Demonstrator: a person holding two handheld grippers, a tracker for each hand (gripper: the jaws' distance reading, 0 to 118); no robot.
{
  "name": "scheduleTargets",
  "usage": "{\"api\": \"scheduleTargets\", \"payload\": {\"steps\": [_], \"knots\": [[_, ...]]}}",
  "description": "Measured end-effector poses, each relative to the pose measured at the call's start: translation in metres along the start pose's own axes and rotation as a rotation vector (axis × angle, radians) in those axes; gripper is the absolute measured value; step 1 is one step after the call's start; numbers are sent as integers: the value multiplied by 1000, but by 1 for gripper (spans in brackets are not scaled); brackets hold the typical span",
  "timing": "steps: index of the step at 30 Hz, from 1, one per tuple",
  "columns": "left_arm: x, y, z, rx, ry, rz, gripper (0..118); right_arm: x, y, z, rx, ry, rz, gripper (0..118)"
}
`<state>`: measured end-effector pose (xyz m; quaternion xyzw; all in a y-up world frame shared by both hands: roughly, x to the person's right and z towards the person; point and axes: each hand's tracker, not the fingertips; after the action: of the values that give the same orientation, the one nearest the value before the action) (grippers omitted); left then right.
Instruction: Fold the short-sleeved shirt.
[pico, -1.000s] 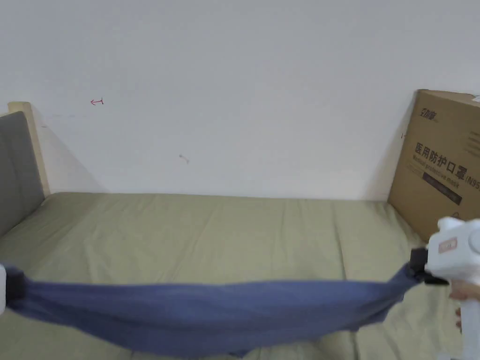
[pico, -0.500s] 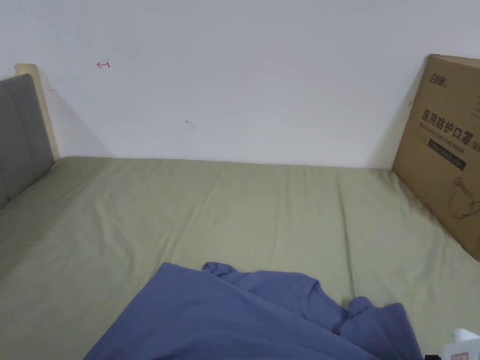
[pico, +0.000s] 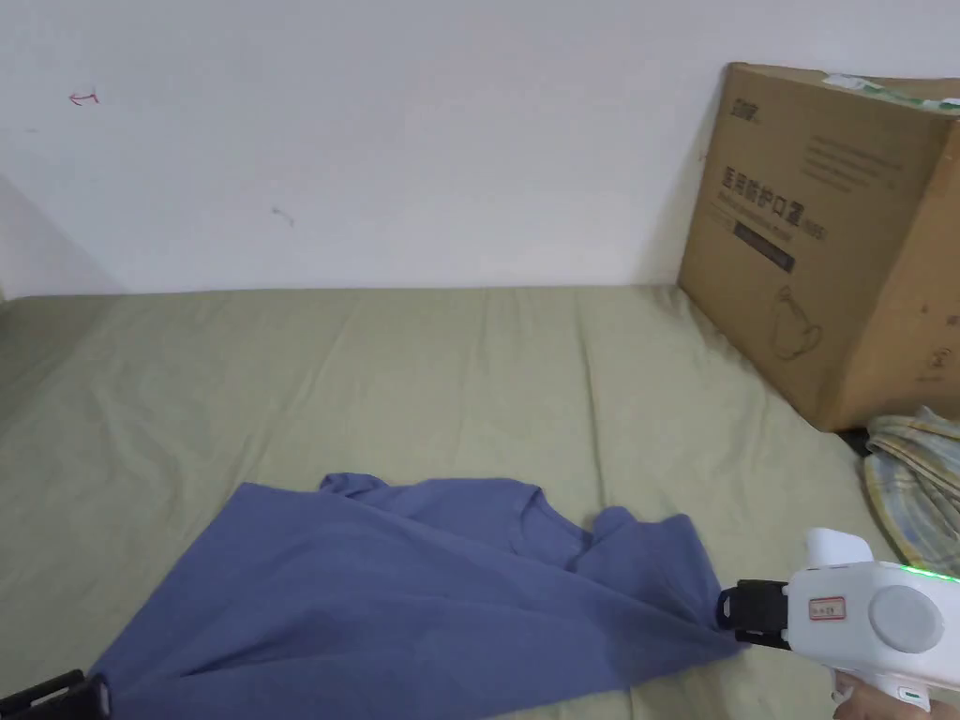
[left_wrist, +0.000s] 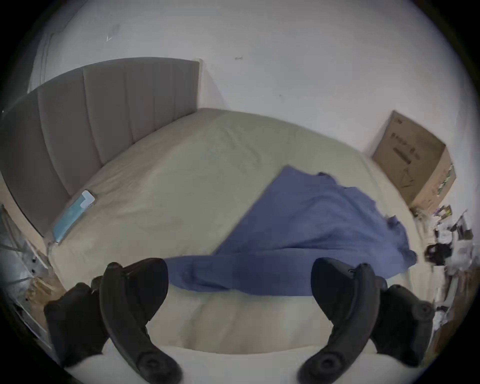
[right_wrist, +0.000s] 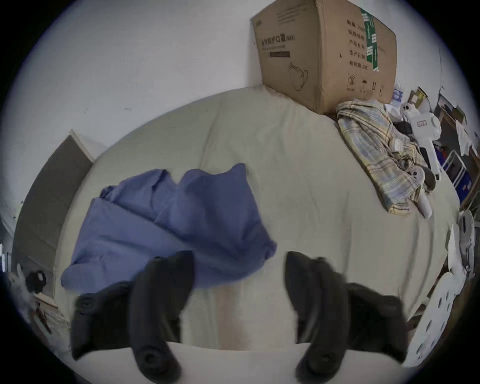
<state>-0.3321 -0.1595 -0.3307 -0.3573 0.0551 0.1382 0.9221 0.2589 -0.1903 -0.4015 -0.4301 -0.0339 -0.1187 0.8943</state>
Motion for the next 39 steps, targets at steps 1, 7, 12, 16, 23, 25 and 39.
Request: {"api": "scheduleTargets", "payload": {"steps": [1, 7, 12, 16, 23, 25, 39], "knots": [[10, -3, 4, -6, -36, -15, 103, 0, -7, 3, -10, -7, 7, 47], [67, -29, 1, -37, -169, -124, 0, 7, -49, 2, -92, 20, -17, 1], [105, -35, -10, -30, -142, -225, 0, 11, -41, -2, -71, 22, -31, 6], [121, -30, -27, -55, -149, -235, 0, 24, -6, -17, -83, 107, -112, 83], [136, -19, -55, -111, -170, -265, 0, 40, 46, -73, -152, 13, -123, 77], [138, -18, -59, -118, -166, -267, 0, 41, 43, -89, -213, -10, -123, 38], [128, -7, -67, -155, -152, -256, 0, 16, 53, -79, -185, 18, -21, 5]]}}
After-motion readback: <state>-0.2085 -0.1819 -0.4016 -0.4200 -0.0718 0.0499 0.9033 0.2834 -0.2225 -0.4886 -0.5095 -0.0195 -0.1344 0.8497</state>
